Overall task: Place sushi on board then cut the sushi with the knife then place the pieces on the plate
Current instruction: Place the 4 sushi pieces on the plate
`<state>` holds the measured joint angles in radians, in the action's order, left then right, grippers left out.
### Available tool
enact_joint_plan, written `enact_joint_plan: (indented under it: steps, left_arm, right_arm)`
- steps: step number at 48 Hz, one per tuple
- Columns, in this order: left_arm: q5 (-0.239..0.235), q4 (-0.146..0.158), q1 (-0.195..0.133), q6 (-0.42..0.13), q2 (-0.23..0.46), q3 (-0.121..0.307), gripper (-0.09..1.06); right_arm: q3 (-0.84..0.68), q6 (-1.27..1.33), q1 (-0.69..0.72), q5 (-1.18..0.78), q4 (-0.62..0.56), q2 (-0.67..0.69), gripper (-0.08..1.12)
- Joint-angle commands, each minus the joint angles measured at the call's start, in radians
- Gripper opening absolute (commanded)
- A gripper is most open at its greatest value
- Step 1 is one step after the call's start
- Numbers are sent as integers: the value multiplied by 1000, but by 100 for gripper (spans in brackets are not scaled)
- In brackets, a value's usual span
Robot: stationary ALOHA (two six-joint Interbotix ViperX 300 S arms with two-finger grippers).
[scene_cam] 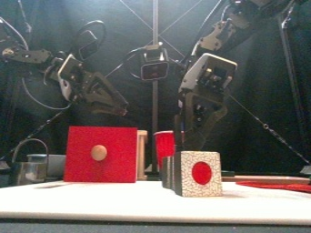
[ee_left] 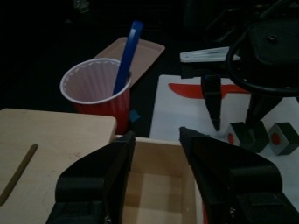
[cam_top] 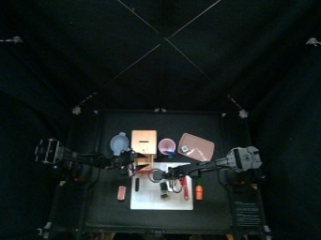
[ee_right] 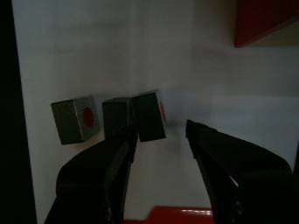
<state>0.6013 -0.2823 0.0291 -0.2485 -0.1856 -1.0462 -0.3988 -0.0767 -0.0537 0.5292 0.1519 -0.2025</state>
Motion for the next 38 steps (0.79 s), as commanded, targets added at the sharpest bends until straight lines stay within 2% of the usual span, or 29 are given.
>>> enact_joint_plan:
  steps: [1,8,15,21,38]
  left_arm:
    - [8,-2,2,0,-9,6,83]
    - [8,-20,2,0,-9,-2,83]
    - [6,-32,2,0,-8,-6,83]
    - [8,-35,2,0,-9,-8,83]
    - [8,-38,-2,0,-9,-11,83]
  right_arm:
    - [34,-3,0,-6,-8,8,83]
    - [46,-2,-2,0,-9,-5,77]
    - [51,2,-2,0,-6,-11,56]
    - [51,11,-2,0,-9,-6,45]
    - [12,32,15,55,6,126,43]
